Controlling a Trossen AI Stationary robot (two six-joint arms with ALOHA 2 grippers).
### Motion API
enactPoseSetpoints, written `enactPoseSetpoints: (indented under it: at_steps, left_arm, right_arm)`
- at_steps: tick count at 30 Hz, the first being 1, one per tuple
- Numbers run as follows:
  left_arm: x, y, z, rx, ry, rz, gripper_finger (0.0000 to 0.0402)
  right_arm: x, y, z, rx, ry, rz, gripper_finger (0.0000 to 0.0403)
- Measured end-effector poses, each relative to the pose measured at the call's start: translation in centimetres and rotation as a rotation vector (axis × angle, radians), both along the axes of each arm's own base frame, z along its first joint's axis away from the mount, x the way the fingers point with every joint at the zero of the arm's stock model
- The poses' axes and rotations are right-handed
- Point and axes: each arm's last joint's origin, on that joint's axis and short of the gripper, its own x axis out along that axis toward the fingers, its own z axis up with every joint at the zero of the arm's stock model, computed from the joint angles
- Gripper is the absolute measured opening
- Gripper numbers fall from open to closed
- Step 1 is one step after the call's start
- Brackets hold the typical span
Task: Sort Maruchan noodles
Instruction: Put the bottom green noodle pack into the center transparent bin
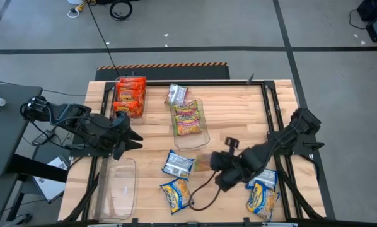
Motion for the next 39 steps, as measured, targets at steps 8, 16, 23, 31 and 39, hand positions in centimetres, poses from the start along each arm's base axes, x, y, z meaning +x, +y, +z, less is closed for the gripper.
enactPoseSetpoints:
  at_steps: [8, 16, 23, 31, 39]
  left_arm:
    - [0.0, 0.5, -0.2, 0.046, 0.020, 0.049, 0.0181]
    - [-0.1, 2.3, -0.8, 0.072, 0.097, 0.152, 0.0181]
    - [-1.3, 4.4, -1.1, 0.128, 0.158, 0.244, 0.0181]
    - [-1.0, 6.7, -1.1, 0.131, 0.176, 0.255, 0.0181]
    - [-0.9, 8.8, -1.0, 0.165, 0.154, 0.373, 0.0227]
  right_arm:
    - [3.8, -5.6, 3.6, -0.235, -0.072, 0.073, 0.0002]
    - [7.3, -13.1, 2.3, -0.258, -0.028, 0.114, 0.0003]
    - [8.2, -16.6, -1.9, -0.118, -0.051, 0.114, 0.0003]
    - [8.6, -18.0, -5.5, -0.051, -0.143, 0.127, 0.0004]
    - [8.0, -19.0, -7.0, 0.021, -0.126, 0.064, 0.0004]
